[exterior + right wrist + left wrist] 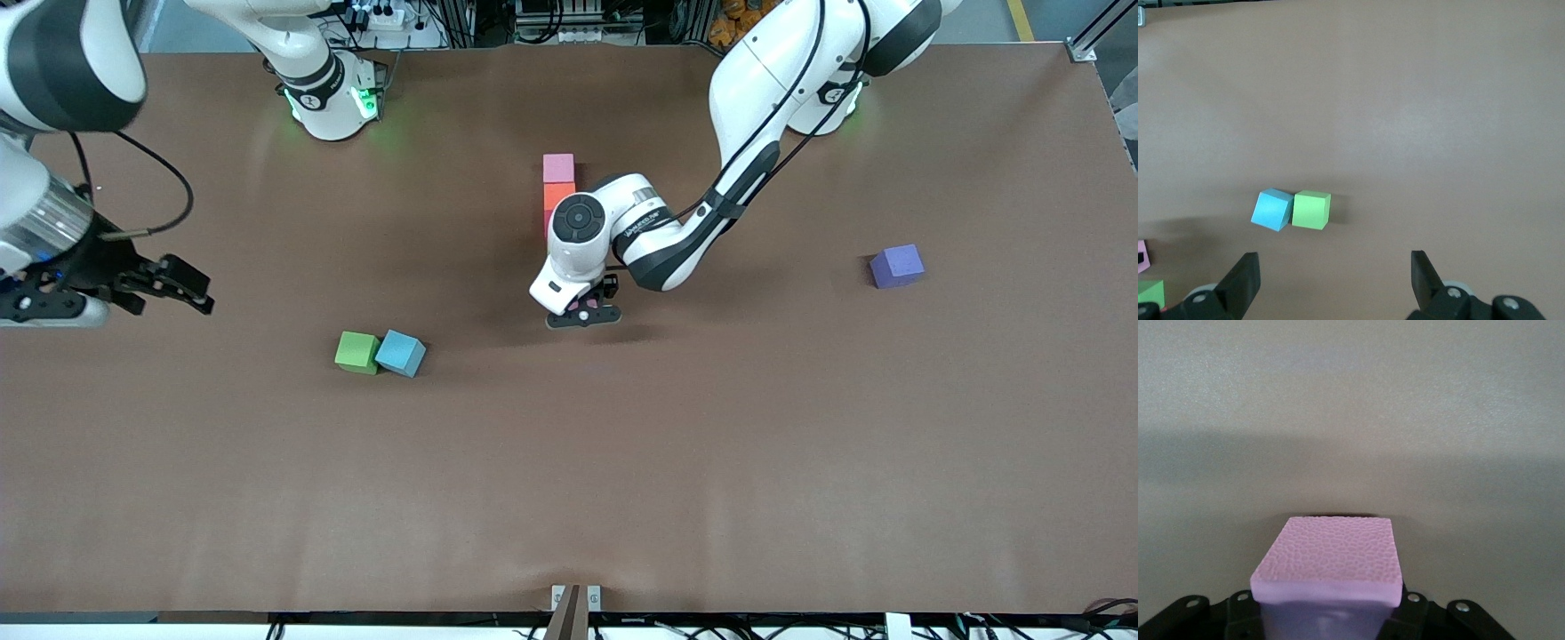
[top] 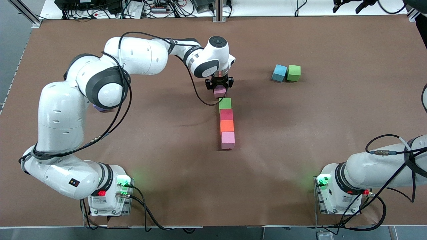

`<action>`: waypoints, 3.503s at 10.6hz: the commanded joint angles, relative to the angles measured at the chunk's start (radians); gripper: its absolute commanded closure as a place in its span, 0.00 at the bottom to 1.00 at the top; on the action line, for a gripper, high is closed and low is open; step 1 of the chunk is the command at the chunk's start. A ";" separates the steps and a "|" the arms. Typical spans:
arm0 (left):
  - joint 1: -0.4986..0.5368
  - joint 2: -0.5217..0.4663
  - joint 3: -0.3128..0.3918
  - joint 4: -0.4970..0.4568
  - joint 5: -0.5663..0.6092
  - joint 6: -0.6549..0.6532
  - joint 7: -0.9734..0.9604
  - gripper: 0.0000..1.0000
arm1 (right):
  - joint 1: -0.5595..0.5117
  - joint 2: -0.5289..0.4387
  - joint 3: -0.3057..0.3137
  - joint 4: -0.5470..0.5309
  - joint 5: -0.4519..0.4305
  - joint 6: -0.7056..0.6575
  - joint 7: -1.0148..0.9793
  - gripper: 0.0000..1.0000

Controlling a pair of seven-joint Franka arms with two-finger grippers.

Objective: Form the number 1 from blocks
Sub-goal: 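Lower the pink cube below the green cube and open the left gripper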

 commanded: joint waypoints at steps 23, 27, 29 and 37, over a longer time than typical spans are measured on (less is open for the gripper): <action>-0.071 -0.053 0.021 0.058 -0.025 -0.146 -0.016 0.00 | 0.030 0.007 -0.107 0.186 -0.037 -0.193 -0.084 0.00; -0.066 -0.157 0.079 0.059 -0.027 -0.155 -0.059 0.00 | 0.029 0.005 -0.107 0.186 -0.037 -0.193 -0.084 0.00; 0.016 -0.227 0.105 0.059 -0.024 -0.189 -0.044 0.00 | 0.029 0.005 -0.107 0.186 -0.037 -0.194 -0.084 0.00; 0.361 -0.404 0.093 0.159 -0.171 -0.497 0.295 0.00 | 0.027 0.004 -0.105 0.186 -0.036 -0.200 -0.083 0.00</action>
